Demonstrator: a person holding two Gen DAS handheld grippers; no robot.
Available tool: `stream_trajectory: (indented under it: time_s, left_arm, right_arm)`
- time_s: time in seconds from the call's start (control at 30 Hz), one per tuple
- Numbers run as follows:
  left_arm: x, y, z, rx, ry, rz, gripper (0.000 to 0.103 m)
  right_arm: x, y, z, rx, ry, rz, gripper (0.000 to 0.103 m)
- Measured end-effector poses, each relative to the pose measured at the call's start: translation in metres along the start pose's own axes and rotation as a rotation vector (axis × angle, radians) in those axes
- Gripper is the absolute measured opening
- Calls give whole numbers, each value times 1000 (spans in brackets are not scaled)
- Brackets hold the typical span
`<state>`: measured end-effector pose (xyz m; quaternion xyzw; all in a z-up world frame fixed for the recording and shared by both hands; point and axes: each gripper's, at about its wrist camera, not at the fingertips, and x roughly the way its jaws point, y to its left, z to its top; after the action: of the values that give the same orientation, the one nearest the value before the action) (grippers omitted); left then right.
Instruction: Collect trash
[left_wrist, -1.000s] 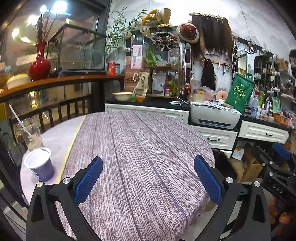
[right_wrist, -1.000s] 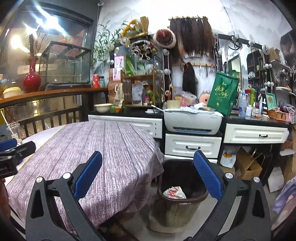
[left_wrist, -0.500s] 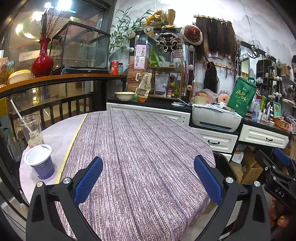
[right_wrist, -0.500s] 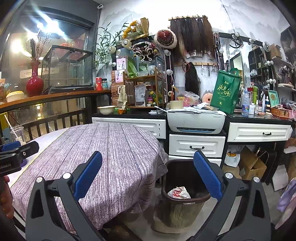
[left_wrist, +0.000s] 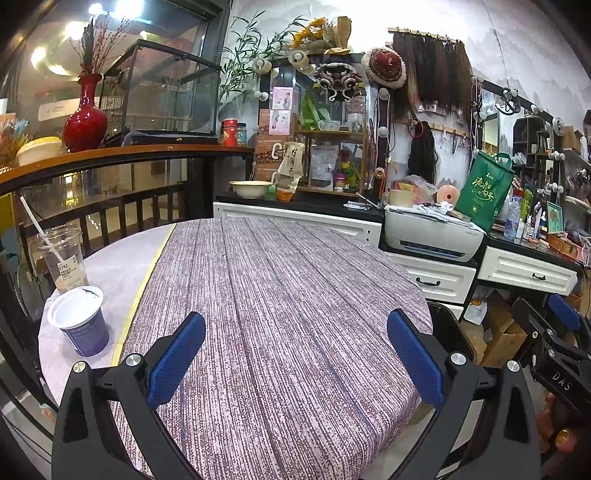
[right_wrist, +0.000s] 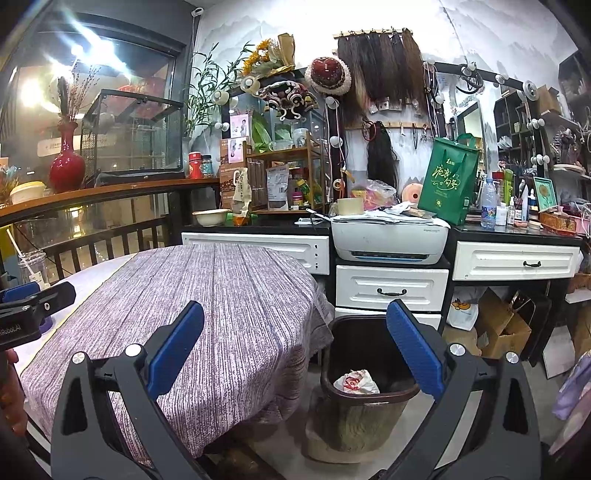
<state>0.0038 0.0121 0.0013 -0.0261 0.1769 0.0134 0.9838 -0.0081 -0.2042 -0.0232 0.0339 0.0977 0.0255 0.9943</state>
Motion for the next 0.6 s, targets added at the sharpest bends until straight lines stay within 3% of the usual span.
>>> stream_trajectory:
  time_s: [0.6]
  left_arm:
    - [2,3,-1,-1,6,-3,97]
  right_arm:
    - [0,-2,-1,2,2,-1,97]
